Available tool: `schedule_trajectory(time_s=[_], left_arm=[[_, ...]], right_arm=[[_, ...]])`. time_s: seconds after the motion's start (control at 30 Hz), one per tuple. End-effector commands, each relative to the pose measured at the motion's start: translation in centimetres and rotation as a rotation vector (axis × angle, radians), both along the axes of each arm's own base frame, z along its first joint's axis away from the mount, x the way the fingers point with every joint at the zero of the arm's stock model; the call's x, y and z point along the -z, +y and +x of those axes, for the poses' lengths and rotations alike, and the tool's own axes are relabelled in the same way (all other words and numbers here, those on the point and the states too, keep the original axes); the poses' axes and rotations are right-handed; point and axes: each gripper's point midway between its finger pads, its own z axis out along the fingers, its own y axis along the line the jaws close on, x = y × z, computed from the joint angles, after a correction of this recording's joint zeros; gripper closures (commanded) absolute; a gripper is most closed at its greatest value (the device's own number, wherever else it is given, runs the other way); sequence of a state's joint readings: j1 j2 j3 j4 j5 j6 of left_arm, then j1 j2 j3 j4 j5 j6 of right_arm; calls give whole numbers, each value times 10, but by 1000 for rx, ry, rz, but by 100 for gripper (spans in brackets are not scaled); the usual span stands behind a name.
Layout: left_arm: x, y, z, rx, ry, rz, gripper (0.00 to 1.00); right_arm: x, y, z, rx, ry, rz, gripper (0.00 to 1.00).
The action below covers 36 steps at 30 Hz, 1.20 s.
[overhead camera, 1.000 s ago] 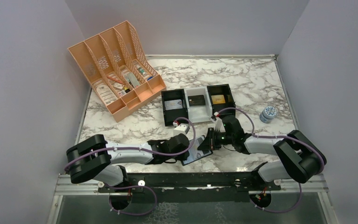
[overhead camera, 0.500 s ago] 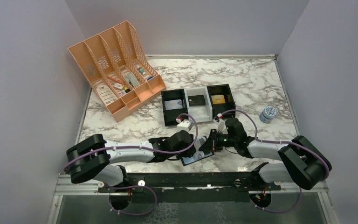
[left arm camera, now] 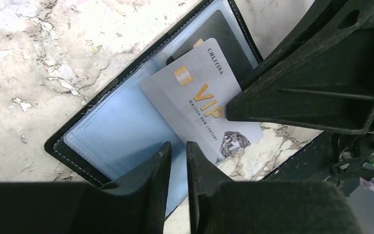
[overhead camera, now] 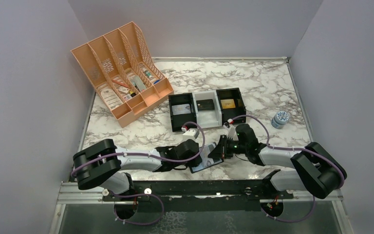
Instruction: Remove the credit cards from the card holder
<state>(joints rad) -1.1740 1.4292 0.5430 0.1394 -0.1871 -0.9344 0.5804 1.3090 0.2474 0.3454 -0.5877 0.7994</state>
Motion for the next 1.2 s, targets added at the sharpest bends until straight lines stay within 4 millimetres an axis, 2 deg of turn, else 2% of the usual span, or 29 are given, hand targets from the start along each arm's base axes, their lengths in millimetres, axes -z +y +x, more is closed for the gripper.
schedule_trajectory(time_s=[0.0,0.13,0.3,0.5,0.73,0.9,1.17], left_arm=[[11,13,-3,-19,9,43,79],[17,20,-3,-21,10,83,81],[20,24,-4,-24,9,102,82],[19,25,-3,-21,5,112,83],[19,23,-1,-23,2,114,83],[19,24,-2,-20,4,116,83],[17,24,-3,-19,4,113,84]], right_arm=[[-2,1,7,-1,-32,4,87],[-6,3,9,-15,-47,8,75],[-7,5,13,-45,-65,-12,72],[-6,11,11,-97,-51,2,73],[-3,15,-2,-187,-21,35,80],[1,14,0,-175,-22,23,86],[3,15,9,-139,-25,-5,81]])
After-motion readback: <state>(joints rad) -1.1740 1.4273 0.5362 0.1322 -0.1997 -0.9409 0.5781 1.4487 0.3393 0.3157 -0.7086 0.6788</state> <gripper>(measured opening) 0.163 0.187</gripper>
